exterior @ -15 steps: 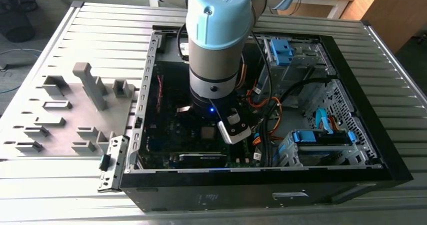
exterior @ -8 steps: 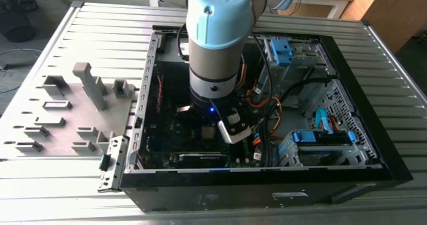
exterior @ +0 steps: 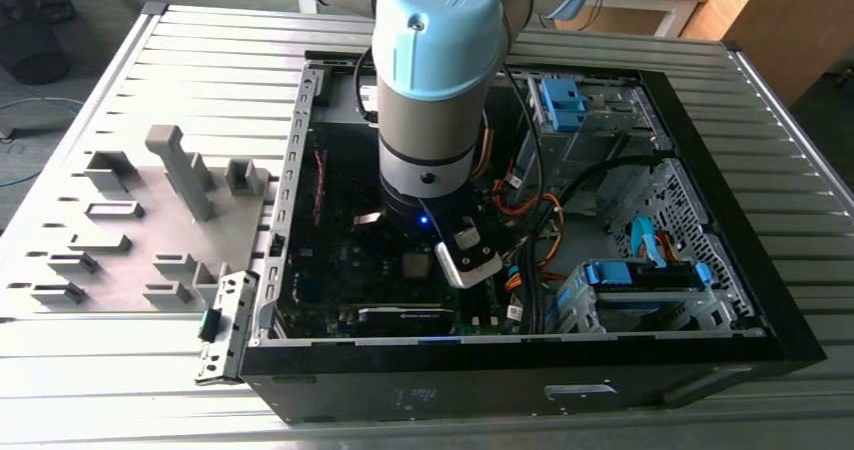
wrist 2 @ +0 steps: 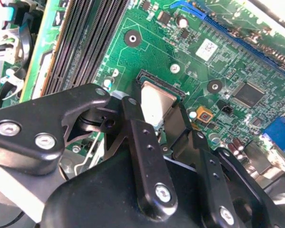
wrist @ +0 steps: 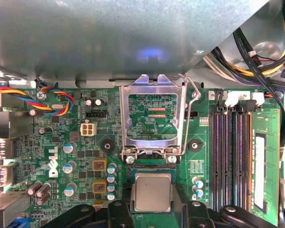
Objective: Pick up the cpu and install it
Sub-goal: 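Place the cpu into insertion slot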
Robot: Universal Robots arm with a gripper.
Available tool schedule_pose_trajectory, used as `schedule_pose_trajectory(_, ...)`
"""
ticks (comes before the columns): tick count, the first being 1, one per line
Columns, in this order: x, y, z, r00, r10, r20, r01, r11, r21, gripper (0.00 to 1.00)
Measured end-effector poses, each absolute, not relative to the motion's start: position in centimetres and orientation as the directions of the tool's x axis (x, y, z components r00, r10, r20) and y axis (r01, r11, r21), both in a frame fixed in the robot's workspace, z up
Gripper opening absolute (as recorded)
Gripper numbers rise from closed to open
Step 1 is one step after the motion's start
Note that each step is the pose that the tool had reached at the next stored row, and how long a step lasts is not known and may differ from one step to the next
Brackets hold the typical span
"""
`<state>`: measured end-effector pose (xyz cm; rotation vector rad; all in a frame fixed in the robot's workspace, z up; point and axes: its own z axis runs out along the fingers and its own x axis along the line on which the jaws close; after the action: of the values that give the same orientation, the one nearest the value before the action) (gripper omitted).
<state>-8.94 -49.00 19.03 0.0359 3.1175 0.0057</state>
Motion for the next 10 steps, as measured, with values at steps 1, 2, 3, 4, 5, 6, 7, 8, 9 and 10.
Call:
schedule_pose_trajectory(1, -8.94, -49.00, 19.00, -0.999, 0.023, -0.024, 0.023, 1.000, 0.004, 0.44)
schedule_pose_trajectory(2, -8.95, -49.01, 18.98, -0.999, 0.023, -0.024, 0.023, 1.000, 0.004, 0.44)
schedule_pose_trajectory(3, -8.95, -49.01, 18.98, -0.999, 0.023, -0.024, 0.023, 1.000, 0.004, 0.44)
schedule_pose_trajectory(4, -8.95, -49.00, 18.97, -0.999, 0.023, -0.024, 0.023, 1.000, 0.004, 0.44)
schedule_pose_trajectory(5, -8.94, -49.00, 18.97, -0.999, 0.023, -0.024, 0.023, 1.000, 0.004, 0.44)
schedule_pose_trajectory(6, -8.94, -49.00, 18.96, -0.999, 0.023, -0.024, 0.023, 1.000, 0.004, 0.44)
schedule_pose_trajectory(7, -8.94, -49.00, 18.96, -0.999, 0.023, -0.024, 0.023, 1.000, 0.004, 0.44)
schedule_pose_trajectory(8, -8.94, -49.00, 18.95, -0.999, 0.023, -0.024, 0.023, 1.000, 0.004, 0.44)
schedule_pose_trajectory(9, -8.94, -49.00, 18.96, -0.999, 0.023, -0.024, 0.023, 1.000, 0.004, 0.44)
schedule_pose_trajectory(10, -8.94, -49.00, 18.96, -0.999, 0.023, -0.024, 0.023, 1.000, 0.004, 0.44)
